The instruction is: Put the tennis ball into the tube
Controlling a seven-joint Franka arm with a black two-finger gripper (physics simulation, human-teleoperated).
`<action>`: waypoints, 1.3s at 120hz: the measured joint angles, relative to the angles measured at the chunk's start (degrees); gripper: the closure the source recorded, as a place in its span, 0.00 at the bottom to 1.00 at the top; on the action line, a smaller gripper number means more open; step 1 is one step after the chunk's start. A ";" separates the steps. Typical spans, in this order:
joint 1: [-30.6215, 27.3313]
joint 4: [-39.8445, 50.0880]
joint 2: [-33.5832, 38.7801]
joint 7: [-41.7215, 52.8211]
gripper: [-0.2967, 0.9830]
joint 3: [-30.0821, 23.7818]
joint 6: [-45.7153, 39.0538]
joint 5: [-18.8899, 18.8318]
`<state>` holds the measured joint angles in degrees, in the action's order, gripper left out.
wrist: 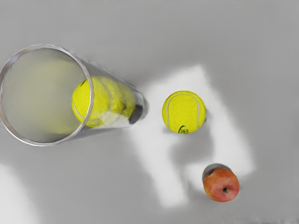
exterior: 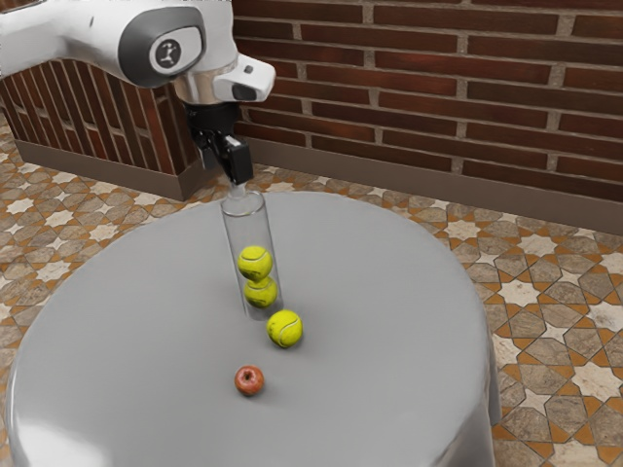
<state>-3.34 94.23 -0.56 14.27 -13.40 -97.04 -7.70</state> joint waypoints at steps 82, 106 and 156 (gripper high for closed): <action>-2.16 22.36 0.43 -0.16 0.23 -8.69 -15.51 9.49; -3.52 24.03 -5.25 -8.05 0.23 -7.96 -22.73 9.49; 0.40 23.37 -17.35 -18.54 0.23 -0.05 -39.10 5.20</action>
<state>-2.94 117.61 -17.90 -4.27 -13.45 -136.14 -2.50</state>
